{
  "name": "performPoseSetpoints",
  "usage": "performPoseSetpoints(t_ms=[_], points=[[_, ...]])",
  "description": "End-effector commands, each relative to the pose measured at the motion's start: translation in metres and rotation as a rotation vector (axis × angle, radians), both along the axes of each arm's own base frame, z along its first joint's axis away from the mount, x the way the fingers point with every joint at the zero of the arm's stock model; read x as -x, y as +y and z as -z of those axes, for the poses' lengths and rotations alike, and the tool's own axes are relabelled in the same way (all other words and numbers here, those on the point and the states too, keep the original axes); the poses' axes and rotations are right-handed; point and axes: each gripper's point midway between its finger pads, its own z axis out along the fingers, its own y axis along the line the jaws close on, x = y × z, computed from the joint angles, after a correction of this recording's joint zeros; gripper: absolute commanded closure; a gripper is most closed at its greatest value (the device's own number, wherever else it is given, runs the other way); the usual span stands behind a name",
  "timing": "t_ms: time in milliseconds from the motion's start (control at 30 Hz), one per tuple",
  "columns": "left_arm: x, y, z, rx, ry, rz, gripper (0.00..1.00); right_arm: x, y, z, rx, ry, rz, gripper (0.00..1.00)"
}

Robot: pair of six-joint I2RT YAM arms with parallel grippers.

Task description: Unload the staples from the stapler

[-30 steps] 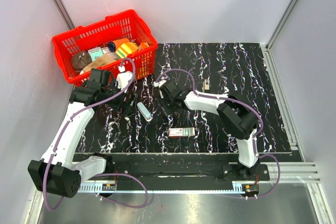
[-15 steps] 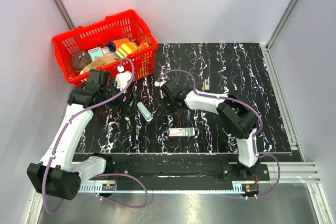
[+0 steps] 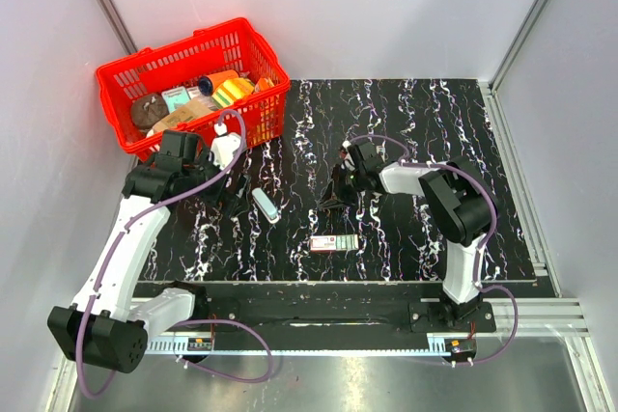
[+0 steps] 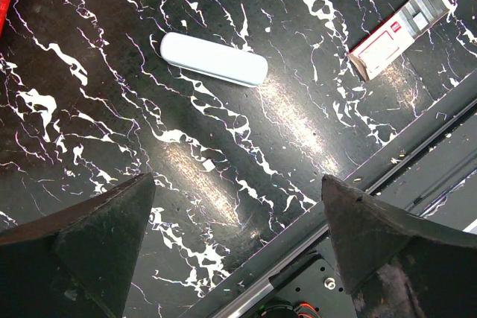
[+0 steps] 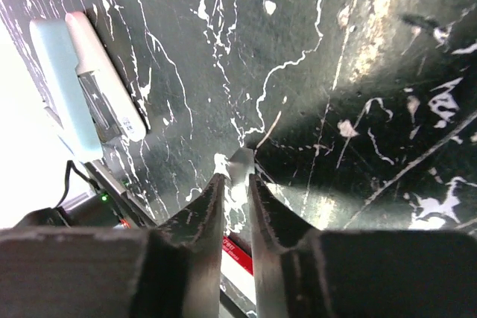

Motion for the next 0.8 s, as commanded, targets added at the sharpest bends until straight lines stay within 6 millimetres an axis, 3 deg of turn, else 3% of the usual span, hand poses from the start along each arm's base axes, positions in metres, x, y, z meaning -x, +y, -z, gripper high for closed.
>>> performPoseSetpoints(t_ms=[0, 167, 400, 533, 767], points=[[-0.003, 0.001, -0.009, -0.003, -0.052, -0.001, 0.01, 0.006, 0.008, -0.005, -0.029, 0.068, 0.014, 0.71], [-0.002, 0.002, -0.01, -0.006, -0.059, 0.001, 0.01, 0.0, -0.01, 0.0, 0.112, 0.044, 0.041, 0.64], [-0.001, 0.002, -0.008, -0.008, -0.056, 0.004, 0.01, -0.012, -0.03, -0.023, 0.246, -0.061, 0.059, 0.66], [-0.001, 0.002, -0.008, -0.007, -0.056, 0.005, 0.01, -0.013, -0.021, -0.035, 0.279, -0.137, 0.03, 0.67], [-0.002, 0.0, -0.008, 0.002, -0.055, 0.001, 0.01, 0.005, 0.014, -0.029, 0.316, -0.171, -0.036, 0.61]])
